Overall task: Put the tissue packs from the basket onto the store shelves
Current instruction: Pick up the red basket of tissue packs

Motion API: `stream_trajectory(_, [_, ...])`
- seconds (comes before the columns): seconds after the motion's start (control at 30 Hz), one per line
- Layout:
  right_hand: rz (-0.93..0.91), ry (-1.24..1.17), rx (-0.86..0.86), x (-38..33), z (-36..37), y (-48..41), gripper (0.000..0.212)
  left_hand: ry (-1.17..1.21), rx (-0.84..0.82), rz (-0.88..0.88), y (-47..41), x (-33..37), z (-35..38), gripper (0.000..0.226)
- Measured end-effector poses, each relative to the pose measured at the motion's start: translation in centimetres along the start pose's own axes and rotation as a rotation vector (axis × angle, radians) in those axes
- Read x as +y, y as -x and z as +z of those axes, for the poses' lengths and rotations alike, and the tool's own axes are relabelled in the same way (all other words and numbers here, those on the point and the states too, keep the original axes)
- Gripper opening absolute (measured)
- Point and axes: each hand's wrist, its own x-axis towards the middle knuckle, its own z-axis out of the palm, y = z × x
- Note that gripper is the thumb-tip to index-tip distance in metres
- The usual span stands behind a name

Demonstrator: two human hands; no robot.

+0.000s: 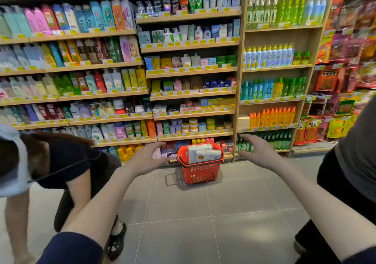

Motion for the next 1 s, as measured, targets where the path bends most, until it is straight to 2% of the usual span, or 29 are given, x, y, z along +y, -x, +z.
stream_trajectory(0.27, [-0.005,0.034,-0.049,4.3,-0.1,-12.8,0.066,0.031,0.034,-0.075,-11.8,0.1,1.6,0.058])
stream_trajectory(0.7, [0.063,-0.018,-0.096,9.1,5.9,-34.1,0.062,0.052,-0.021,-0.134,-32.6,-7.8,4.4,0.06])
stream_trajectory(1.0, [0.125,-0.044,-0.085,10.9,10.2,-48.2,0.06,0.051,-0.123,-0.123,-48.2,-14.2,4.4,0.061])
